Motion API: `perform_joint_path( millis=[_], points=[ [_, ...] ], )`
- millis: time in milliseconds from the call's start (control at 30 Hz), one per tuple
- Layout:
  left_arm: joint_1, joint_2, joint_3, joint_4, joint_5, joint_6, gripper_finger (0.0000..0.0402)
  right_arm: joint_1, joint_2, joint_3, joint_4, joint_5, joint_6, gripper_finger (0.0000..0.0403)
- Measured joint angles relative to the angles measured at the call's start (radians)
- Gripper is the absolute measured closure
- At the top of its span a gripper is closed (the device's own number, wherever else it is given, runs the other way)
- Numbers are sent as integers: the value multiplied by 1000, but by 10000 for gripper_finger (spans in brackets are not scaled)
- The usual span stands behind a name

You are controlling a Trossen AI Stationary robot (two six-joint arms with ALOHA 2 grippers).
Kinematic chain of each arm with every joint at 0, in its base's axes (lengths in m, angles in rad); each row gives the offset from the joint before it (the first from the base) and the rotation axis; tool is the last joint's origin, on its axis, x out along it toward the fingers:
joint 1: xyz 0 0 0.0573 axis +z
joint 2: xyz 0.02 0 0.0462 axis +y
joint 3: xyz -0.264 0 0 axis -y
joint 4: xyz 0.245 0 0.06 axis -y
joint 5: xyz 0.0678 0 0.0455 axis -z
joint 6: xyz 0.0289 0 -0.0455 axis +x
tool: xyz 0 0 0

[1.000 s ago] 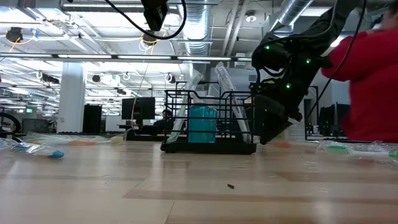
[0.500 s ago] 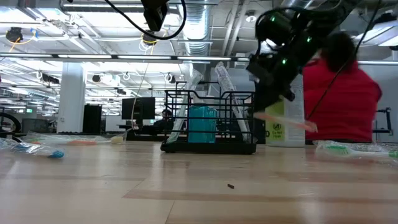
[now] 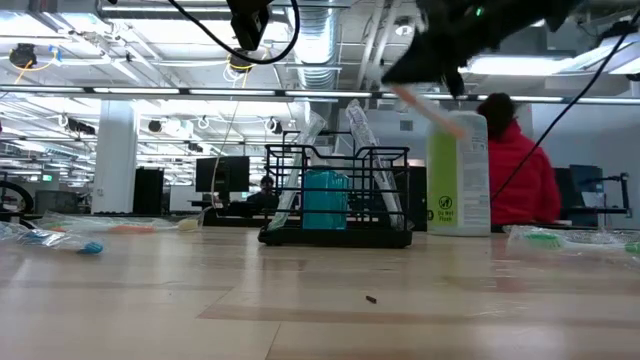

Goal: Pick & Place toothbrushing station
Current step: Put the top right orange toothbrush into the right compartment of the organizer

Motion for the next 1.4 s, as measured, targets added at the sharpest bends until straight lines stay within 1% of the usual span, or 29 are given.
perform_joint_path(
  millis=[133,267,367,433,533,700,900,1133,1267,1400],
  points=[
    [0,0,0,0,0,0,294,84,-6,0,124,41,-49,403],
    [0,0,0,0,1,0,294,163,23,-2,256,57,-117,403],
    [-2,0,0,0,1,0,294,207,50,-35,382,117,-171,403],
    [-5,0,0,0,1,0,294,218,60,-80,470,127,-179,403],
    [-5,0,0,0,4,1,294,224,91,-145,665,121,-198,403],
    [-5,0,0,0,4,1,294,232,167,-201,917,115,-252,403],
    [-5,0,0,0,3,3,294,231,295,-204,1079,115,-298,403],
    [-5,0,0,0,2,2,294,228,412,-209,1229,117,-311,403],
    [-5,0,0,0,0,3,294,230,449,-209,1301,117,-372,403],
    [-5,0,0,-1,0,3,294,222,458,-211,1313,119,-380,403]
  ],
)
